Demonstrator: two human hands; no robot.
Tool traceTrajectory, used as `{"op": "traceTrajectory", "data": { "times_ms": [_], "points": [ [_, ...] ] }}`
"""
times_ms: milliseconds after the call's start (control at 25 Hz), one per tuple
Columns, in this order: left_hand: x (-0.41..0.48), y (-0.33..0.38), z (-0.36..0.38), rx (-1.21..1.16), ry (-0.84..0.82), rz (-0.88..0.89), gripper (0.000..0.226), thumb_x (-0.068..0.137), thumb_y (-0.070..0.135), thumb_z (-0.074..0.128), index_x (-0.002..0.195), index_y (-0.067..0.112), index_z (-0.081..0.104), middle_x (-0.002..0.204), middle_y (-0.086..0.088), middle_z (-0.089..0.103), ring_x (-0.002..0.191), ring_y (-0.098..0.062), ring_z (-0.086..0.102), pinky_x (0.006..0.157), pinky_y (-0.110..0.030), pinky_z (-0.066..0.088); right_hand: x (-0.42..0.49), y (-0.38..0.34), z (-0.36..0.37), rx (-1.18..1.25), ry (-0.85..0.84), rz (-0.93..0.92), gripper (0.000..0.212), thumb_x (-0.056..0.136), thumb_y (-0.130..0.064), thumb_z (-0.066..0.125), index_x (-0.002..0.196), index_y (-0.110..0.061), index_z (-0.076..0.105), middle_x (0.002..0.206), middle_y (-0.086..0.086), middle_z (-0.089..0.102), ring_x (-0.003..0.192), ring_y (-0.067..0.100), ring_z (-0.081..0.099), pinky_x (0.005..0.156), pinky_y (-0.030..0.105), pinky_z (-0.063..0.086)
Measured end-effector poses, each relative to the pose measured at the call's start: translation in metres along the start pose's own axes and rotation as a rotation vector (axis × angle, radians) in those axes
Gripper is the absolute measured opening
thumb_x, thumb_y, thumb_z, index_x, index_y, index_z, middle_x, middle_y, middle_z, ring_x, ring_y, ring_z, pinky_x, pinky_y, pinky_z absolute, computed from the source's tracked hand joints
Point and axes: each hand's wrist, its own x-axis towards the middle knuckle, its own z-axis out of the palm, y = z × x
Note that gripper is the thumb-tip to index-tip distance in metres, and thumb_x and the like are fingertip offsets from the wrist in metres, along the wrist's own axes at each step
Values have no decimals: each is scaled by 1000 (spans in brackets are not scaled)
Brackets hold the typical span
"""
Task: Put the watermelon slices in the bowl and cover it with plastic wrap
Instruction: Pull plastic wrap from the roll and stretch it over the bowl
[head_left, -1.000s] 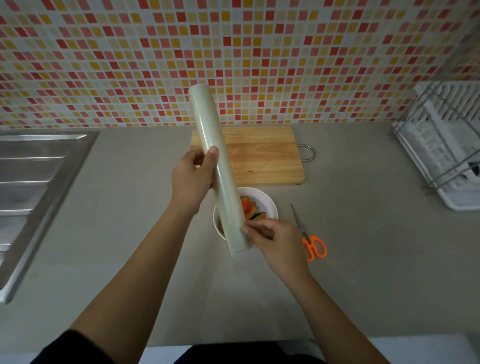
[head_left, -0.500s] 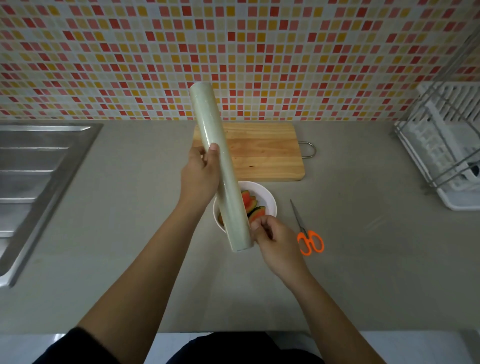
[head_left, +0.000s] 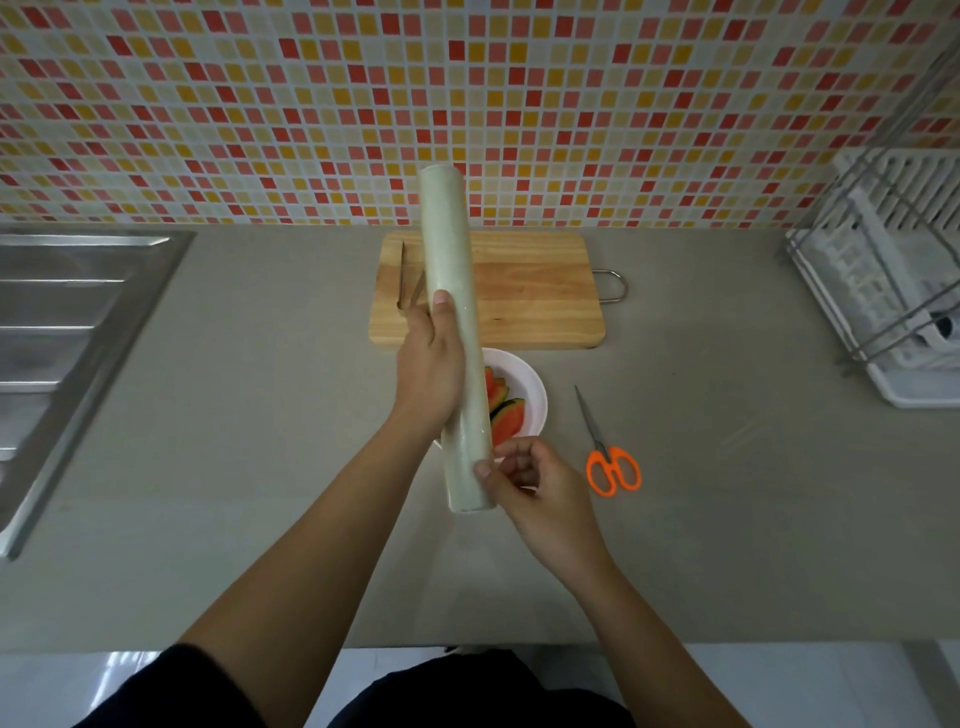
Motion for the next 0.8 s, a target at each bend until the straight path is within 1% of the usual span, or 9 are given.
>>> {"op": "traceTrajectory", "data": {
  "times_ms": [120,200,280,360,400,480,560,640,800],
  "points": [
    [5,2,4,-9,-29,-109,50,89,58,27,117,20,43,83,12,43,73,0,41,72,-30,32,0,4,-4,-2,23,-29,13,79,-23,69,75,-35,65,71,-10,69,71,7,65,69,24,52],
    [9,4,5,11,-53,-128,50,85,59,28,109,19,46,89,7,51,77,-5,47,68,-29,37,2,5,-5,-2,29,-23,17,82,-19,66,73,-34,66,70,-11,69,71,10,66,72,29,54],
    [11,4,4,23,-77,-136,63,83,64,26,116,16,50,102,-1,58,91,-15,56,78,-35,45,5,4,-4,24,39,5,16,85,-20,61,75,-32,64,70,-13,68,70,5,64,70,22,52],
    [12,0,4,41,-108,-127,73,87,66,20,132,14,43,119,-6,54,107,-24,54,96,-44,43,9,4,-4,40,59,31,14,88,-22,57,77,-29,63,70,-12,66,69,4,61,66,16,49],
    [12,-1,4,41,-137,-120,73,89,65,17,138,15,37,123,-5,51,112,-24,51,101,-46,41,11,4,-4,45,57,47,13,88,-23,56,78,-27,63,70,-11,66,69,5,60,67,19,50],
    [10,-1,4,9,-205,-145,71,90,65,16,141,17,30,121,-3,50,109,-22,53,99,-46,43,10,4,-2,71,24,93,12,87,-22,56,78,-24,63,71,-8,65,70,8,59,77,32,53],
    [9,1,5,-63,-222,-187,66,88,62,24,134,16,36,109,-6,58,92,-19,63,81,-40,54,8,4,1,105,15,123,14,87,-21,55,77,-24,64,73,-4,66,71,10,60,82,39,53],
    [5,3,6,-122,-199,-200,57,86,57,33,121,13,41,95,-7,61,77,-16,67,65,-33,56,9,2,-1,142,58,127,16,88,-20,56,75,-25,64,74,-3,67,72,10,59,81,38,51],
    [-3,-3,8,-74,-166,-64,53,90,63,30,111,18,47,104,-9,64,96,-27,64,86,-48,52,16,-5,-13,227,26,95,16,90,-17,55,77,-21,63,72,-10,68,68,3,61,75,27,51]
  ]
}}
